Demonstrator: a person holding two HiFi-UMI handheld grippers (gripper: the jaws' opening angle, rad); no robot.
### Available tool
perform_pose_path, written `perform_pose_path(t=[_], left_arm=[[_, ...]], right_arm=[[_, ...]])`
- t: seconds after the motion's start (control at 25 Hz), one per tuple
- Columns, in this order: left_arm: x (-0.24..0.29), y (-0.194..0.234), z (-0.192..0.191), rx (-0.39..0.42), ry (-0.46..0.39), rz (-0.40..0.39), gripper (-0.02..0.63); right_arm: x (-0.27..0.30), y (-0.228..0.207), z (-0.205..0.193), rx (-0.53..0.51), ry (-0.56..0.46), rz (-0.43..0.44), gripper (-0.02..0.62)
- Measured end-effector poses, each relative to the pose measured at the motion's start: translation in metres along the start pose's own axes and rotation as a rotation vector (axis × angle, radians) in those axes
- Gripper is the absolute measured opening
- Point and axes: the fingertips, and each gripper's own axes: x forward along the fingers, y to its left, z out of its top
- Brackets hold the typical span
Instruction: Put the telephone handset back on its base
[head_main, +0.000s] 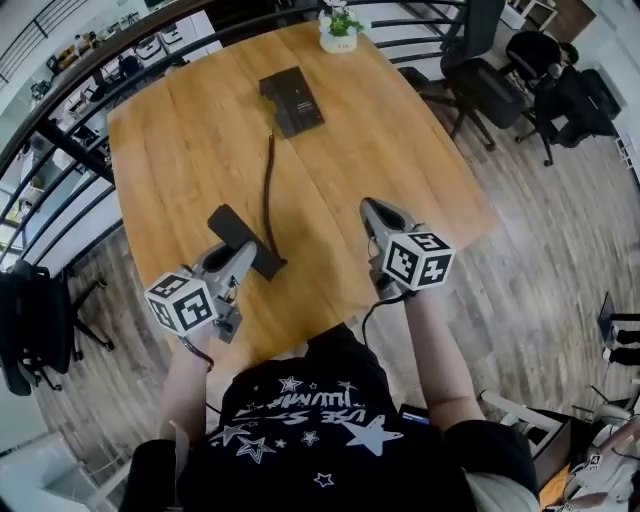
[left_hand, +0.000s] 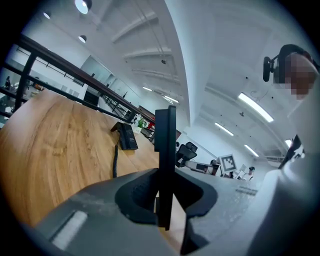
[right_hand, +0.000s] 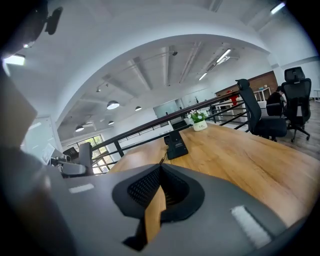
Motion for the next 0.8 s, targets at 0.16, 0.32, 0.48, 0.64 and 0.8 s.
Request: perform_pose_path(t=[0.16, 0.32, 0.48, 0.64, 0.8], left_arm=[[0.032, -0.003, 0.017, -0.015, -0.008, 0.001, 0.084], [0.063, -0.004, 0.037, -0.014, -0.015, 0.002, 0.084], [0.089, 0.003, 0.06, -0.015, -0.034, 0.001, 0.084], [0.117, 0.019, 0.079, -0.019, -0.038, 0.002, 0.084], [0.144, 0.037, 0.088, -0.024, -0.012, -0.016, 0.084]], right_arm=[[0.02, -0.02, 0.014, 0.001, 0.015, 0.035, -0.001], [0.038, -0.037, 0.022, 0.005, 0.037, 0.065, 0.0], [0.058, -0.051, 0.031, -0.001, 0.061, 0.101, 0.0], [0.083, -0.069, 0.04, -0.008, 0.089, 0.13, 0.0], [0.113, -0.084, 0.042, -0.007, 0.126, 0.155, 0.0]])
